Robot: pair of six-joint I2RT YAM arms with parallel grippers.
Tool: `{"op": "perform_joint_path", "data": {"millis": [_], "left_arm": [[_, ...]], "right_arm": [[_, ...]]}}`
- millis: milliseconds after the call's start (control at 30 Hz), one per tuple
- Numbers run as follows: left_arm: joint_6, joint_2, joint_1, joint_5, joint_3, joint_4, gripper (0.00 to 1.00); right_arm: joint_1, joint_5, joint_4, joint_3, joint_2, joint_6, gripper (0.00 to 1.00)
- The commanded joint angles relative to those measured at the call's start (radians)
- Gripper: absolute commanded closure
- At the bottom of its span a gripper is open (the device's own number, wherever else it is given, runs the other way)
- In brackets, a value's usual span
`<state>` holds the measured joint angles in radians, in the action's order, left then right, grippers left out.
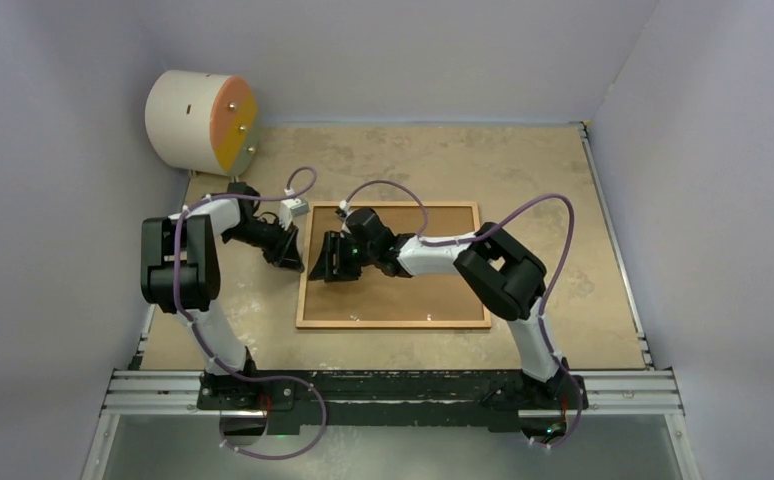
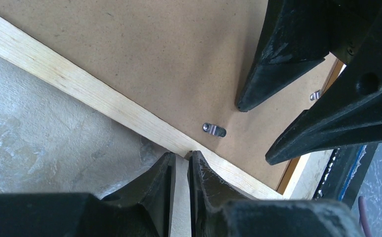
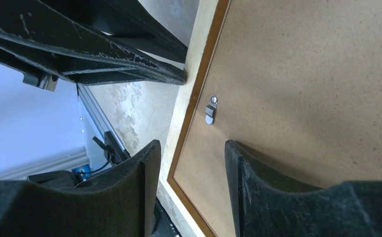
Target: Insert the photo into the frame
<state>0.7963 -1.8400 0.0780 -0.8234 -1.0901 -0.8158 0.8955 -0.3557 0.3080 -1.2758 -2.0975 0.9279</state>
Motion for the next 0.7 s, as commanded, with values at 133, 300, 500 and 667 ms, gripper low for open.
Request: {"op": "perform_joint_path", "data": {"millis": [133,300,500,667], "left_arm": [[0.027,0.014,-0.006,0.067,0.044,0.053,0.83],[0.027,0.020,-0.008,0.068,0.045,0.053,0.84],[0.033,0.019,-0.007,0.068,0.049,0.053,0.86],[0.034,0.022,-0.006,0.070,0.050,0.055,0.88]], "right_arm": [[0.002,-0.007,0.000,-0.065,-0.030,0.005,0.49],[0.009,-0.023,0.006,-0.078,-0.055,0.015,0.51],[0.016,-0.022,0.005,-0.094,-0.078,0.015,0.52],[0.018,-0.026,0.007,-0.110,-0.097,0.025,0.52]]}}
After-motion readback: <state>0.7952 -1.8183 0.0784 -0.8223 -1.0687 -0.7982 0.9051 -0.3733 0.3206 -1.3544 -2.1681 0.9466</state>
